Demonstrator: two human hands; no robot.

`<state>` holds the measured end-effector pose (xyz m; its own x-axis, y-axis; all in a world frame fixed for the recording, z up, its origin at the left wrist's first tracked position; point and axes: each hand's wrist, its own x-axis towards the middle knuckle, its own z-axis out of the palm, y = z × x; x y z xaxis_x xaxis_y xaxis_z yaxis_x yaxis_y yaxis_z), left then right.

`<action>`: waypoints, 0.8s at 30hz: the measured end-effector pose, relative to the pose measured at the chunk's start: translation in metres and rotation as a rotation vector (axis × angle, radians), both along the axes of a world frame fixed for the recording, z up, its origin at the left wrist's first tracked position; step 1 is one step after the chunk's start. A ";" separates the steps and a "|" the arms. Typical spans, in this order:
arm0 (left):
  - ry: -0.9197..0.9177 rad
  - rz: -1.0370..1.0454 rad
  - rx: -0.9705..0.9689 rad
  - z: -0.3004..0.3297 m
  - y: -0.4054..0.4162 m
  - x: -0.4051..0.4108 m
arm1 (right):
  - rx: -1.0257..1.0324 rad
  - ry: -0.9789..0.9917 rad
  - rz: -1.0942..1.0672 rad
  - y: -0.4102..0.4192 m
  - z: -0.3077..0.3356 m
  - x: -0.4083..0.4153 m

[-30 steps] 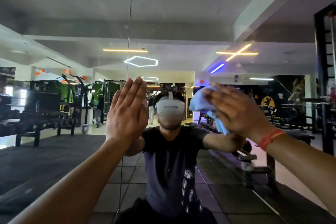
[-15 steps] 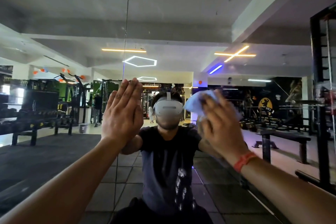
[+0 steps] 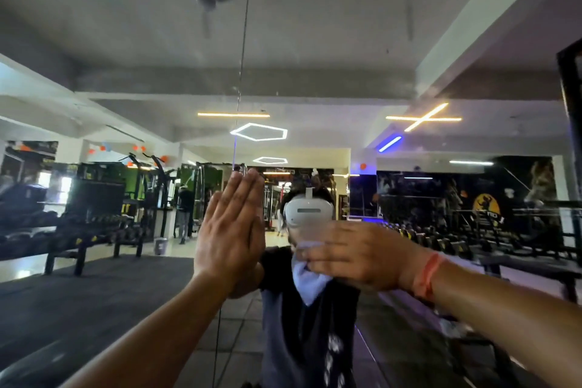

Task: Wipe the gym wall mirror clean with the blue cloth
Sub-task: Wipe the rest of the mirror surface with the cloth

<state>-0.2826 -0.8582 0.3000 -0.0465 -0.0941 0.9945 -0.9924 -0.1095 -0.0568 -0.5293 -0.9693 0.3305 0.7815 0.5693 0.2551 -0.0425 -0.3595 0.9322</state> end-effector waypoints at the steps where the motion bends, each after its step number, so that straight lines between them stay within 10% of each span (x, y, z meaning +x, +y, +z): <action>1: 0.004 0.008 0.005 0.001 0.000 0.000 | -0.052 0.002 0.003 0.000 0.036 0.005; 7: 0.025 0.002 0.016 0.019 0.002 -0.002 | 0.347 -0.629 0.113 0.015 0.111 0.054; 12: 0.129 -0.005 -0.002 0.073 0.005 -0.004 | 0.056 -0.309 0.015 0.020 0.152 0.043; 17: 0.198 0.020 -0.021 0.110 0.005 -0.004 | 0.488 -0.723 -0.035 0.055 0.253 0.080; 24: 0.154 0.032 -0.021 0.103 0.007 0.007 | 0.203 -0.180 -0.005 0.046 0.187 0.069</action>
<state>-0.2760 -0.8516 0.4032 0.1094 -0.0725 0.9913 -0.9852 -0.1406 0.0984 -0.4602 -0.9235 0.5179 0.7161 0.4887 0.4985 -0.2029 -0.5375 0.8185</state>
